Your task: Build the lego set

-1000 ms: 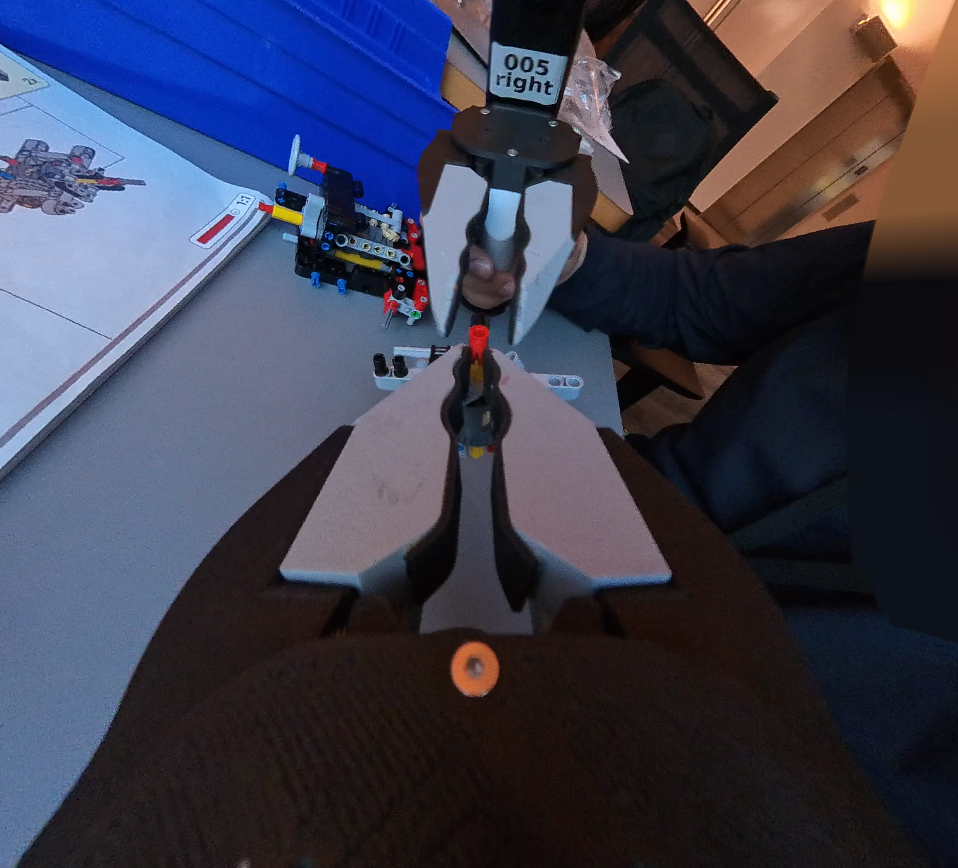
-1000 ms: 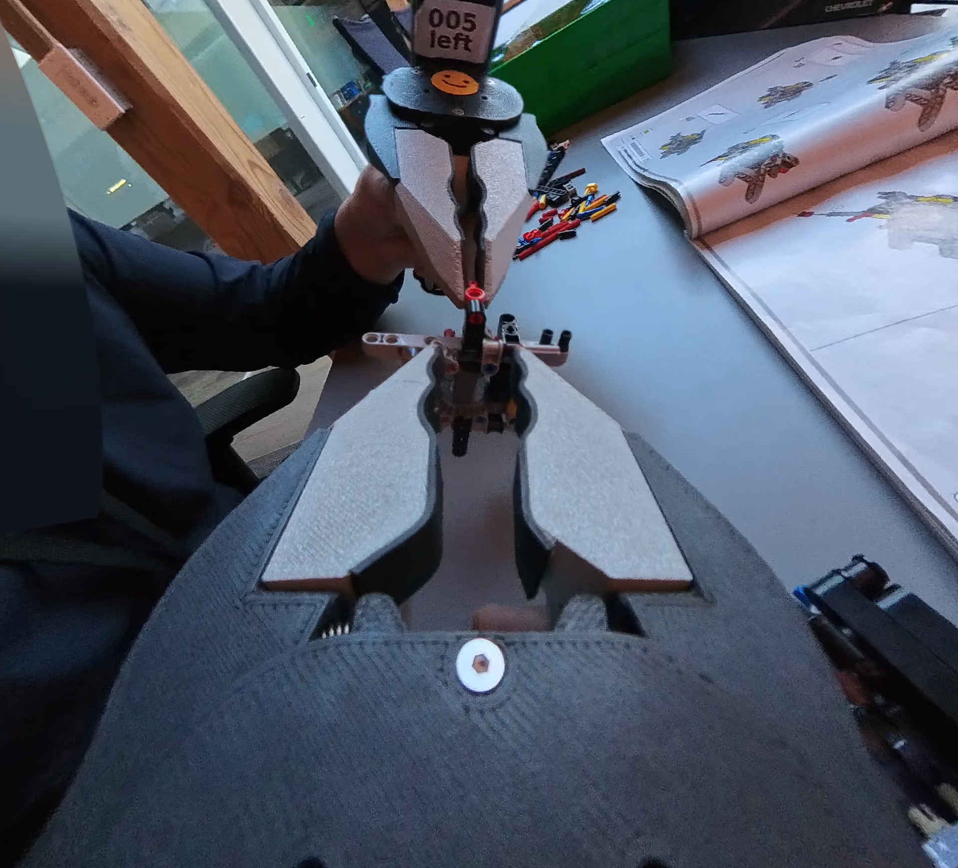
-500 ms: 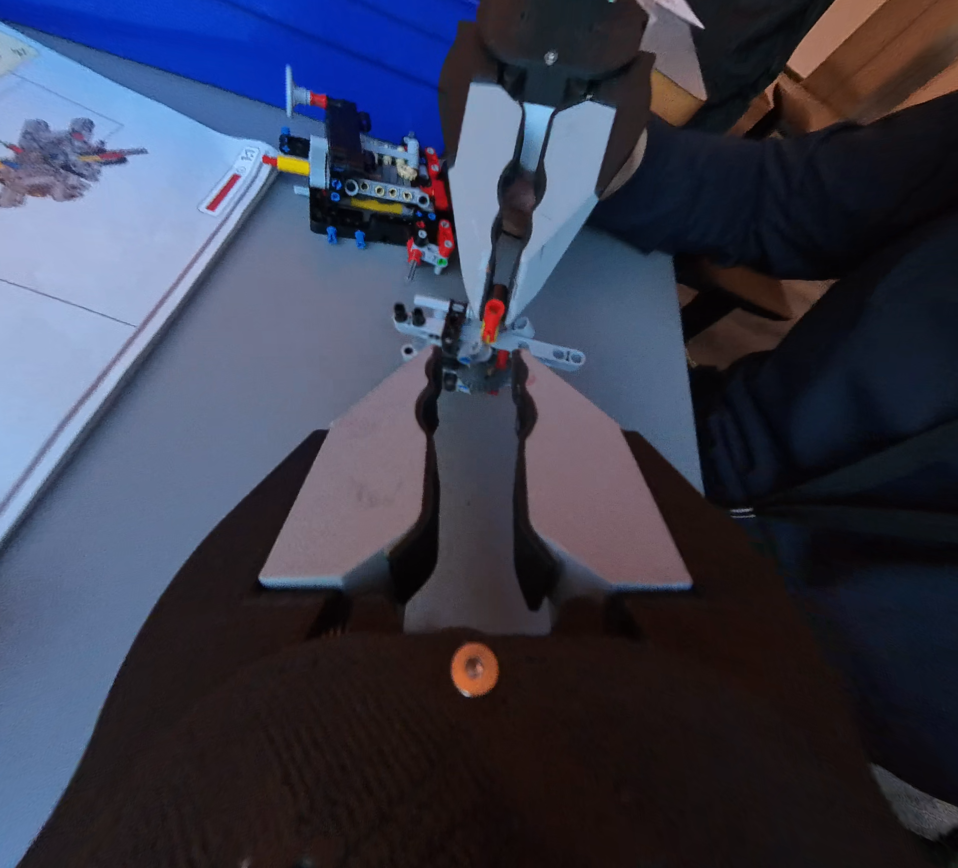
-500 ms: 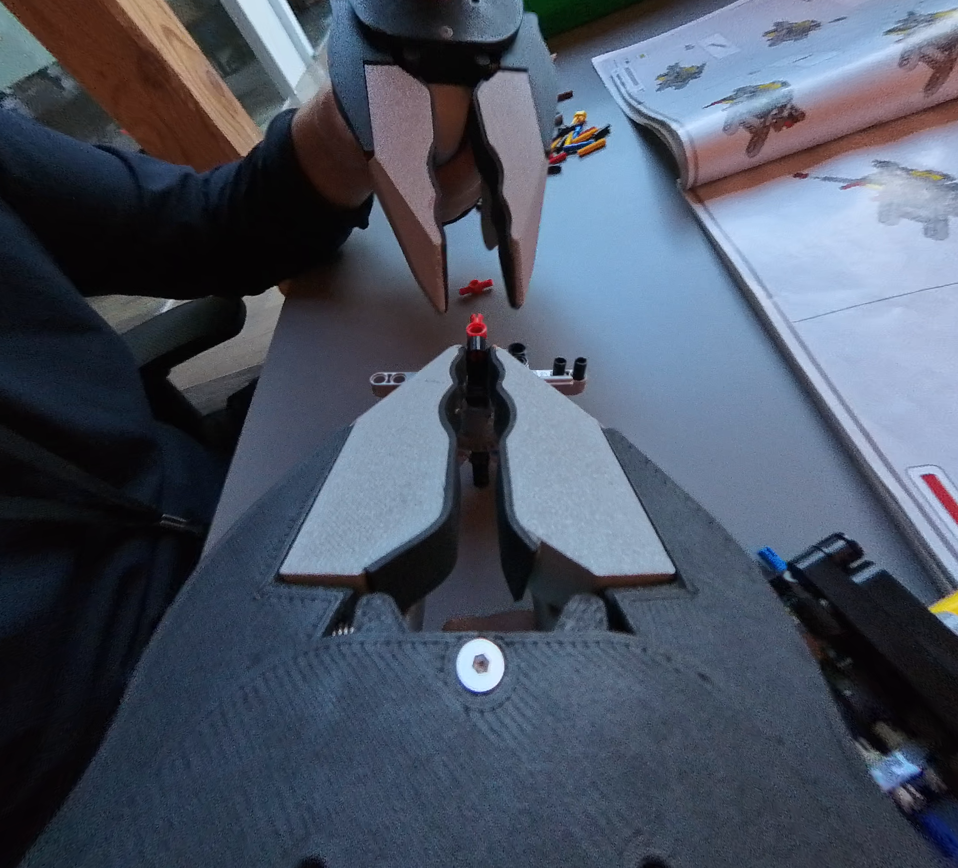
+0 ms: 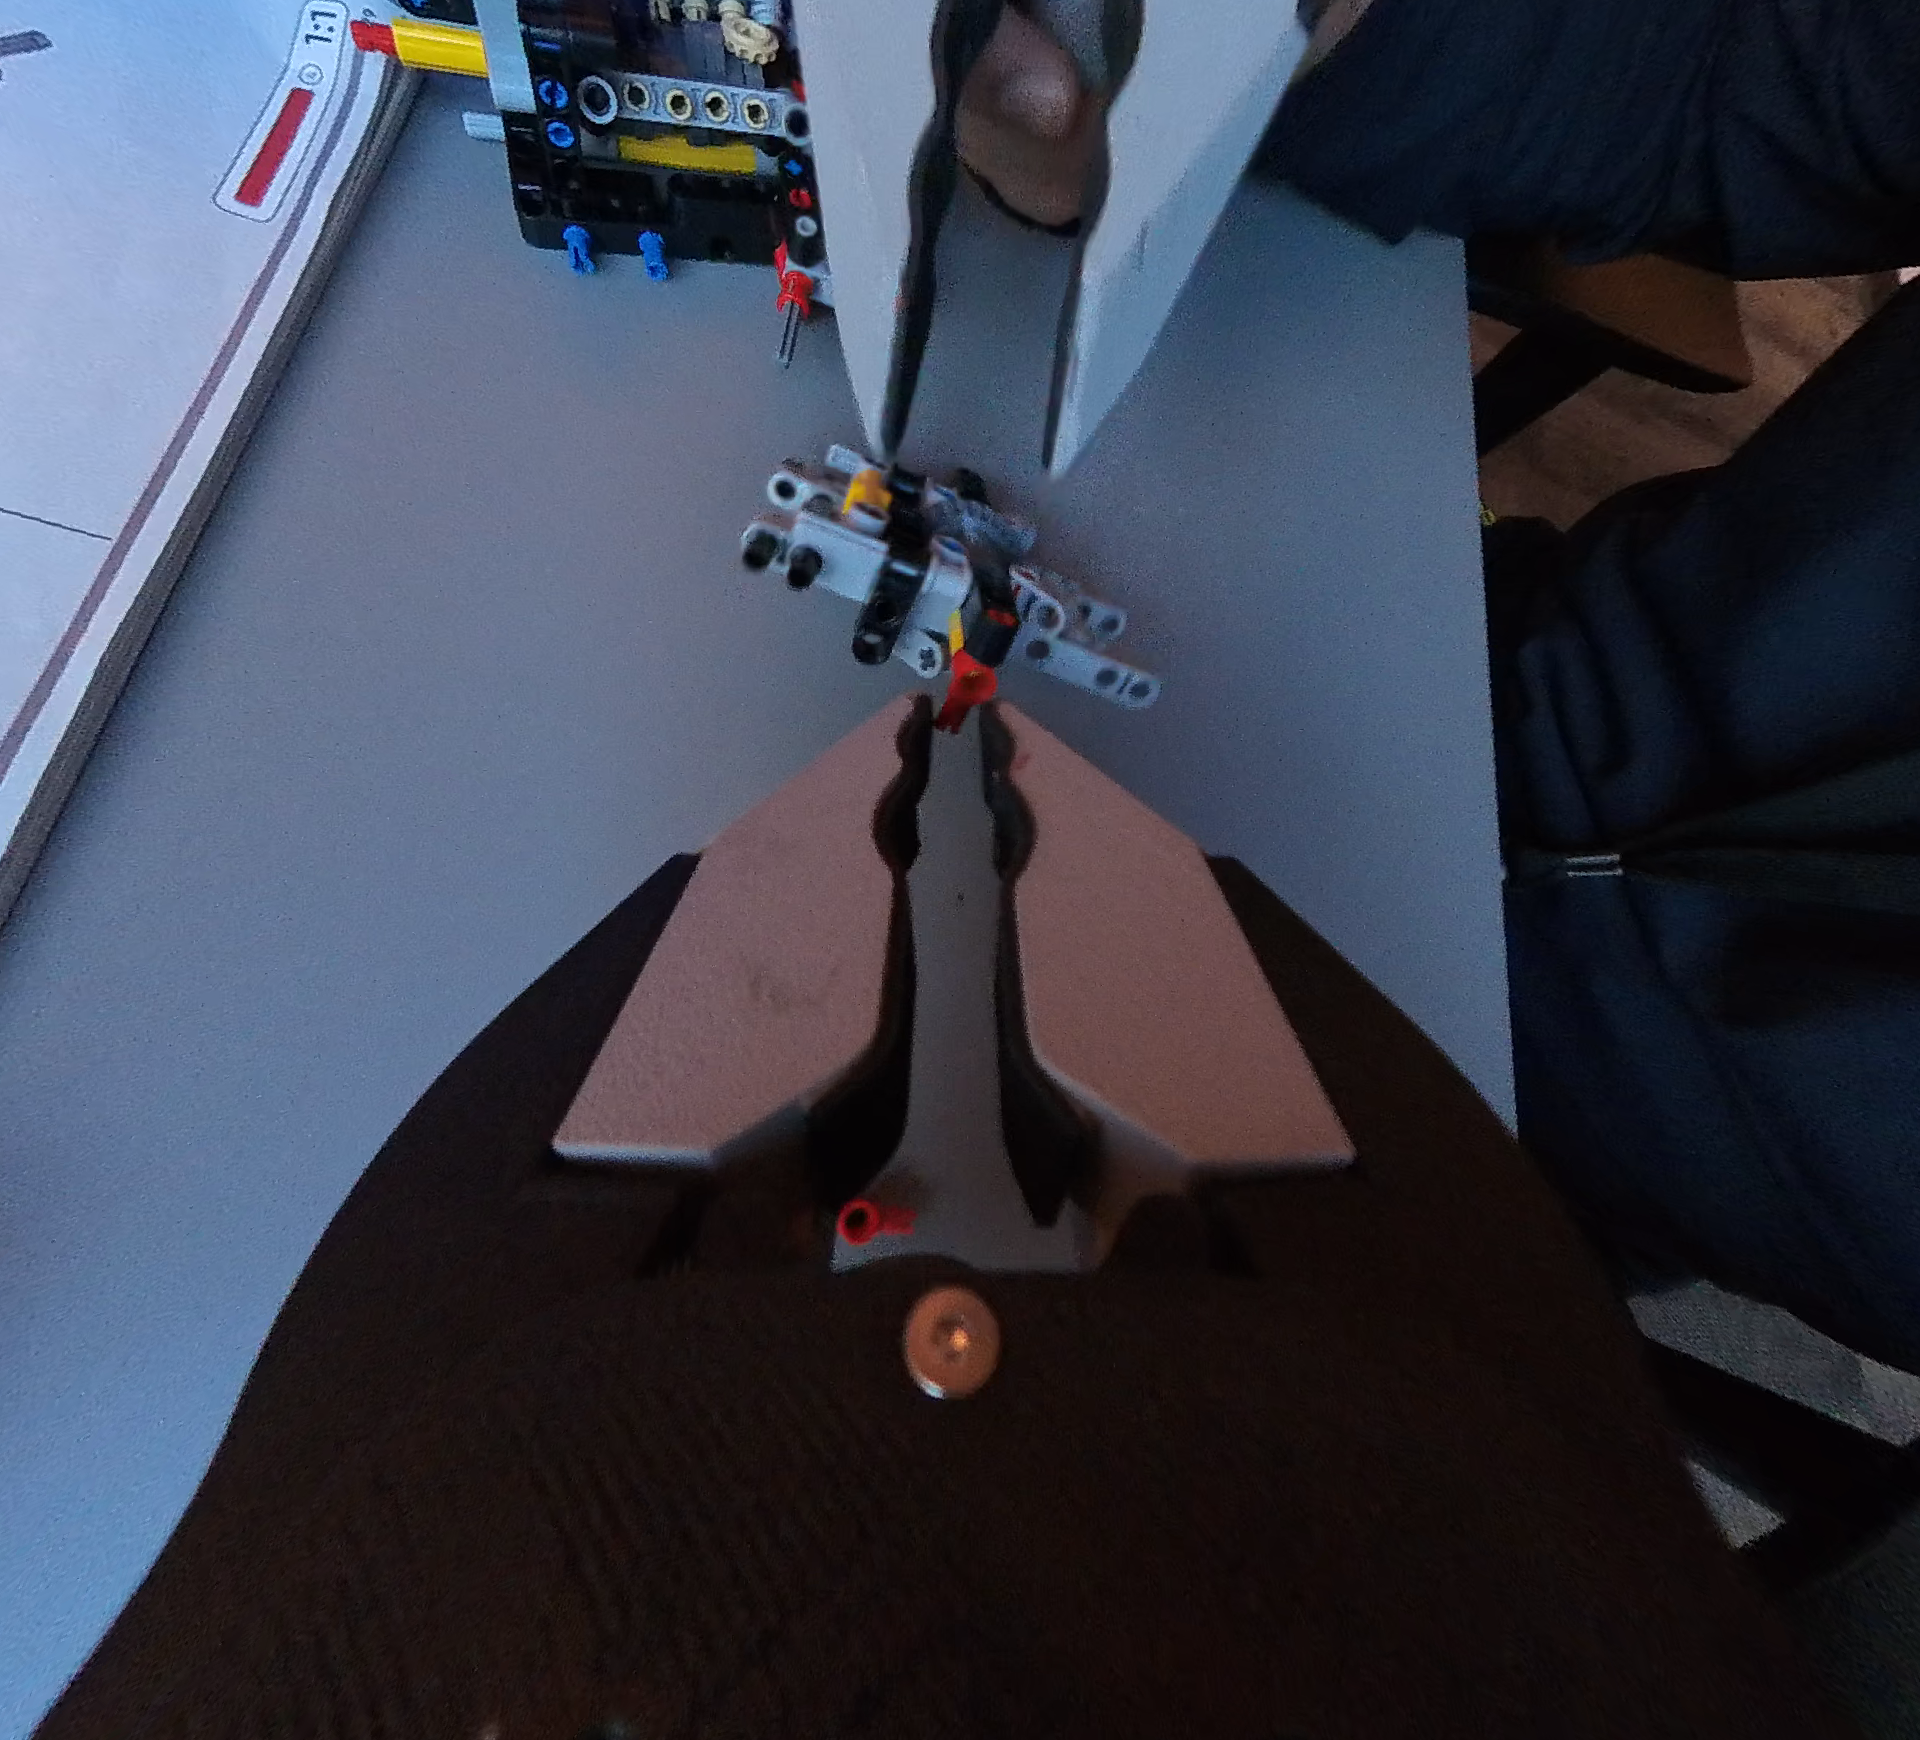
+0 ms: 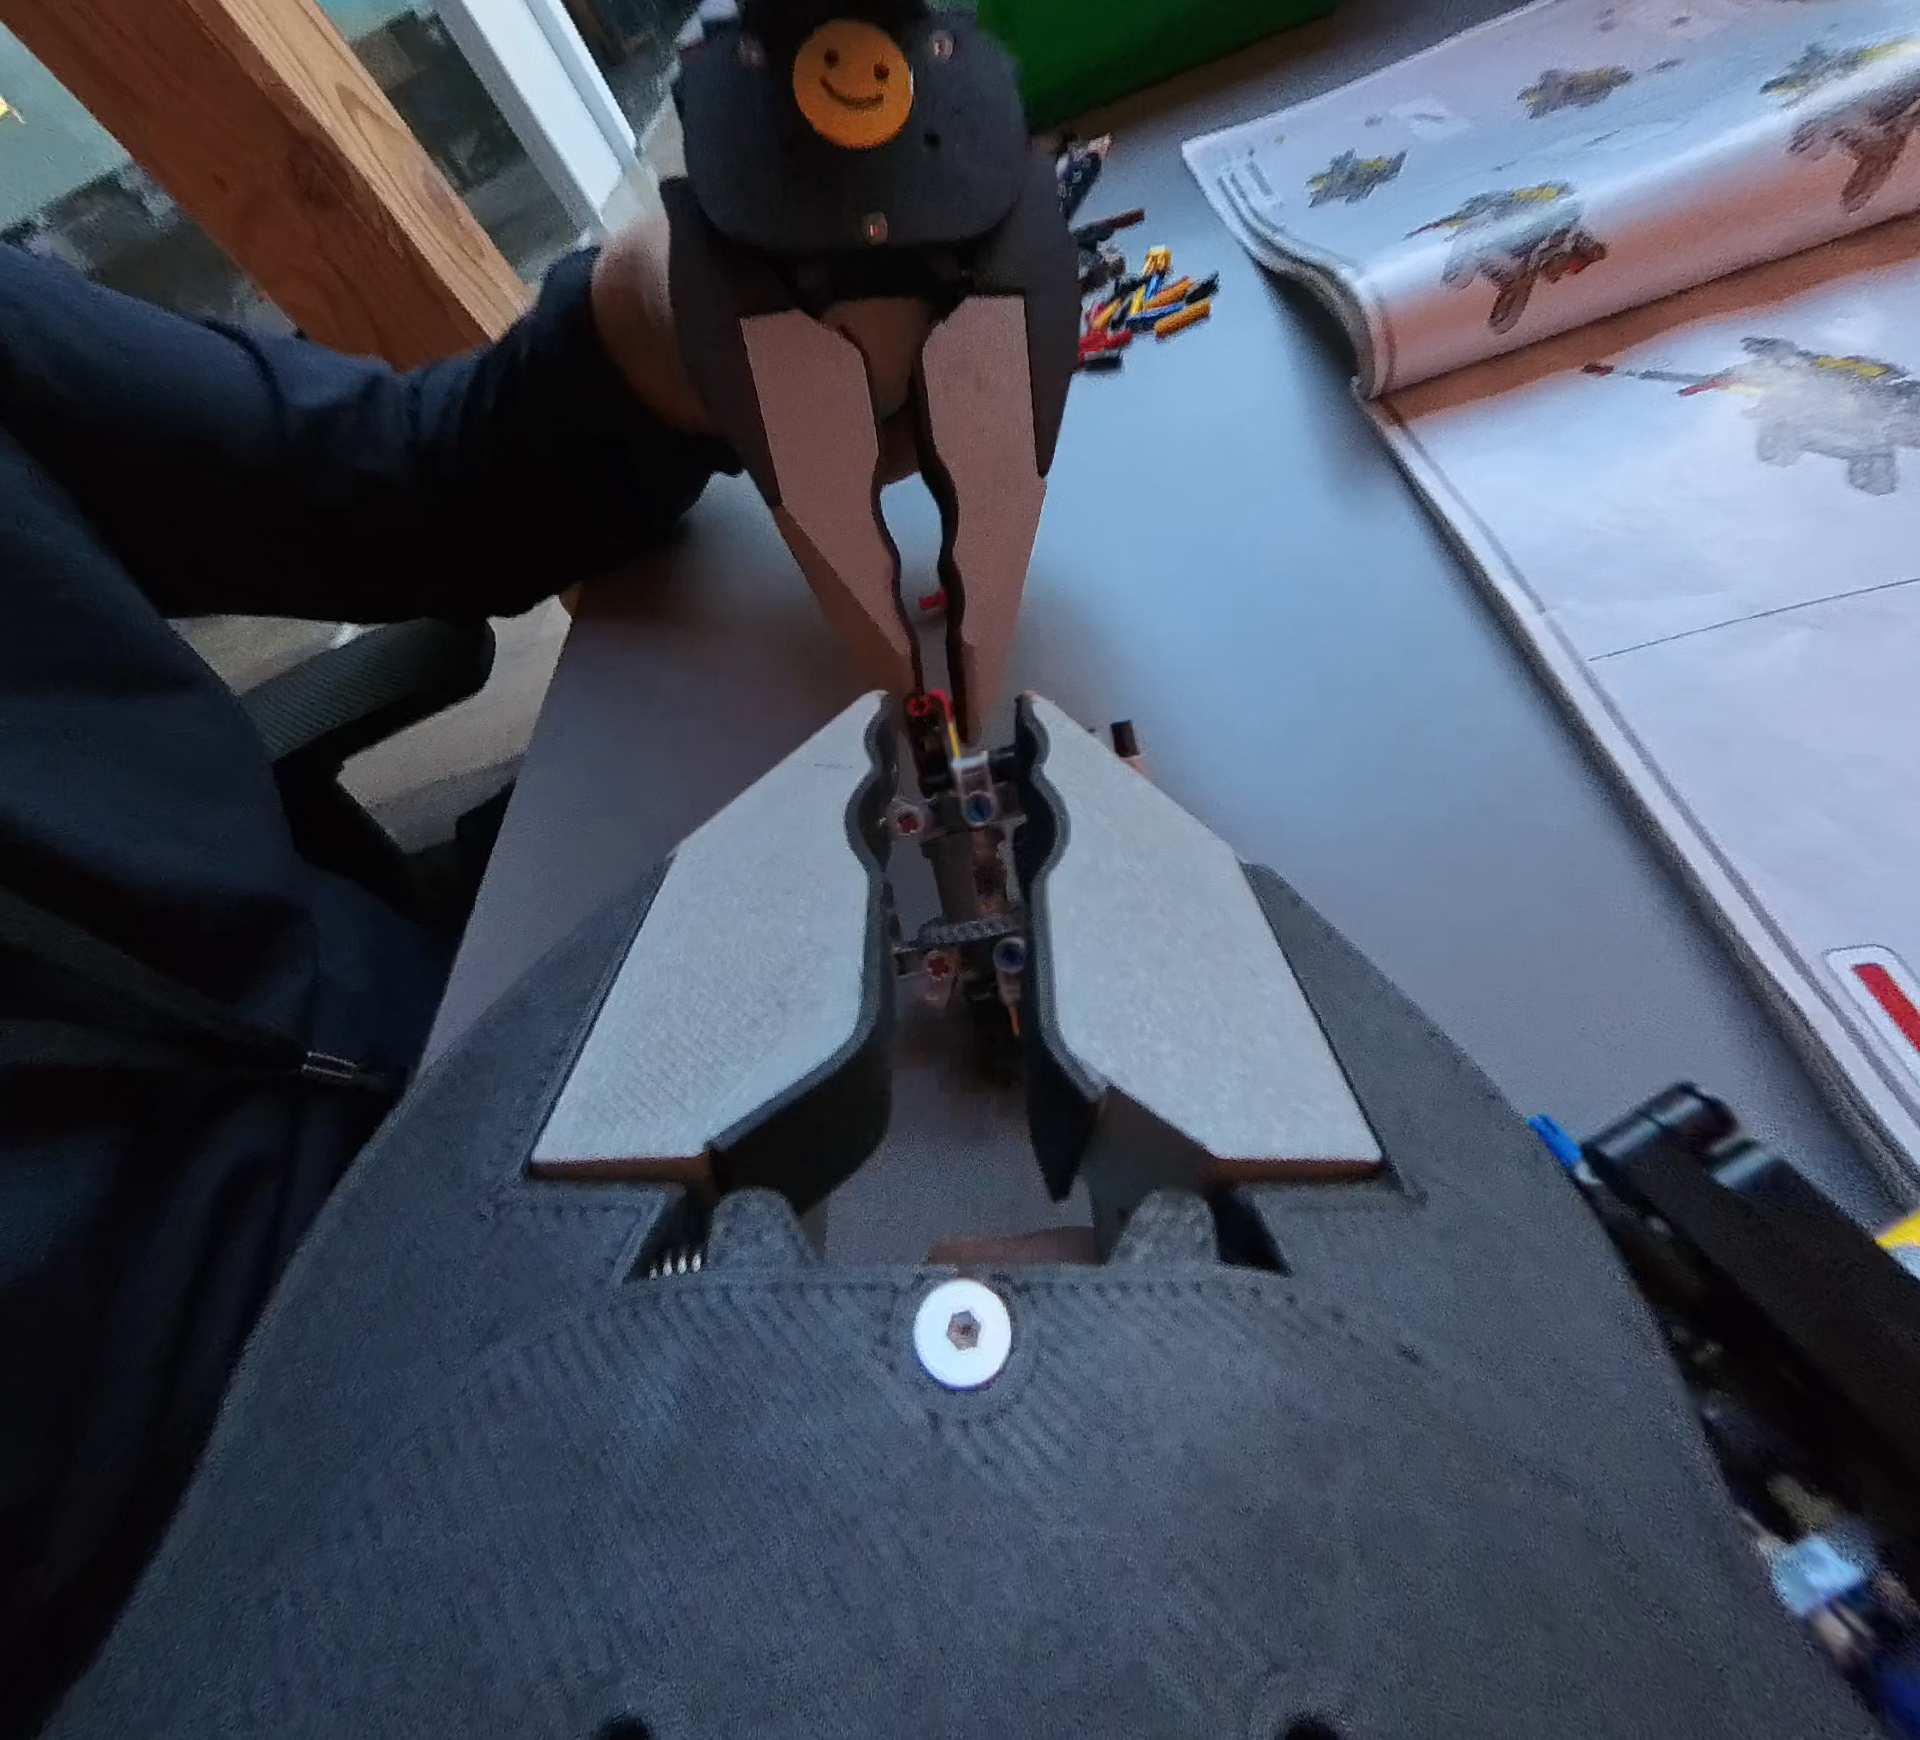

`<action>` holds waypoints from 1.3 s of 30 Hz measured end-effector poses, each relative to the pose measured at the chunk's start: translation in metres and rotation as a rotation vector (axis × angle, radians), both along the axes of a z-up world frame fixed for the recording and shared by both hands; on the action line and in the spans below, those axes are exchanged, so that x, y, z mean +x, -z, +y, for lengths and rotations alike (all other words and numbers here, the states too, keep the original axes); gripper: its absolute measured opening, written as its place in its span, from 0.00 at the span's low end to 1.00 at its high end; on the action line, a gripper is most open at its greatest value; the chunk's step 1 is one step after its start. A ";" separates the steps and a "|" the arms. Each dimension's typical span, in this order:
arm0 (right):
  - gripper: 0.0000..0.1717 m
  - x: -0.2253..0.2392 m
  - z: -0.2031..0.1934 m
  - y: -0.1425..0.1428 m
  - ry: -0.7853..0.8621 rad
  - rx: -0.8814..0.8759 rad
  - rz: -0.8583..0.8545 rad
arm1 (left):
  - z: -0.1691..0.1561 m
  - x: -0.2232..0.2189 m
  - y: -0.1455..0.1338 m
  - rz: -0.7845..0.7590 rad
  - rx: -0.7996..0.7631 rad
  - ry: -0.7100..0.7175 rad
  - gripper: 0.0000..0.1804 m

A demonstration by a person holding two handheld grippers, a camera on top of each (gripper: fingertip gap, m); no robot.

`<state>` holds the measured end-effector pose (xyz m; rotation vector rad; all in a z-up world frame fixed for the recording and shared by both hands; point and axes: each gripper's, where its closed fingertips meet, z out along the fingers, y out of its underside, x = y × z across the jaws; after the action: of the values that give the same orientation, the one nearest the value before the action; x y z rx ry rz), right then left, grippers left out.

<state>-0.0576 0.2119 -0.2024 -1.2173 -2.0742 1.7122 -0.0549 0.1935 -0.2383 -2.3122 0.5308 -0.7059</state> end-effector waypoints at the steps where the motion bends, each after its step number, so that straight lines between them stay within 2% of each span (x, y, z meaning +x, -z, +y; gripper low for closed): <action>1: 0.11 0.000 0.004 -0.005 0.007 -0.025 0.013 | -0.001 -0.002 -0.002 -0.008 0.003 0.005 0.07; 4: 0.12 0.000 0.013 -0.013 0.033 -0.046 0.052 | -0.008 -0.013 -0.009 -0.034 0.009 0.017 0.16; 8: 0.12 -0.002 0.019 -0.012 0.072 0.013 0.097 | -0.004 -0.040 -0.035 -0.106 0.116 -0.075 0.17; 12: 0.12 -0.004 0.021 -0.014 0.125 0.092 0.178 | 0.009 -0.070 -0.065 -0.179 0.265 -0.242 0.15; 18: 0.13 -0.007 0.026 -0.027 0.212 0.193 0.336 | 0.015 -0.104 -0.077 -0.123 0.373 -0.402 0.15; 21: 0.12 -0.011 0.029 -0.020 0.229 0.248 0.344 | 0.013 -0.110 -0.079 -0.115 0.383 -0.425 0.14; 24: 0.12 -0.014 0.030 -0.014 0.236 0.268 0.325 | 0.011 -0.117 -0.069 -0.075 0.341 -0.445 0.14; 26: 0.12 -0.014 0.030 -0.014 0.236 0.264 0.328 | 0.007 -0.117 -0.059 -0.041 0.283 -0.427 0.14; 31: 0.12 -0.014 0.033 -0.013 0.251 0.279 0.332 | -0.028 -0.092 -0.027 0.000 0.022 -0.247 0.13; 35: 0.12 -0.014 0.033 -0.012 0.245 0.275 0.328 | -0.051 -0.082 -0.013 0.110 -0.018 -0.097 0.13; 39: 0.12 -0.014 0.031 -0.013 0.242 0.276 0.337 | -0.064 -0.070 -0.011 0.225 0.061 0.060 0.14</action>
<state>-0.0712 0.2429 -0.1892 -0.9729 -1.8065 1.3602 -0.1244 0.1298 -0.2278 -2.3399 0.7163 -0.4518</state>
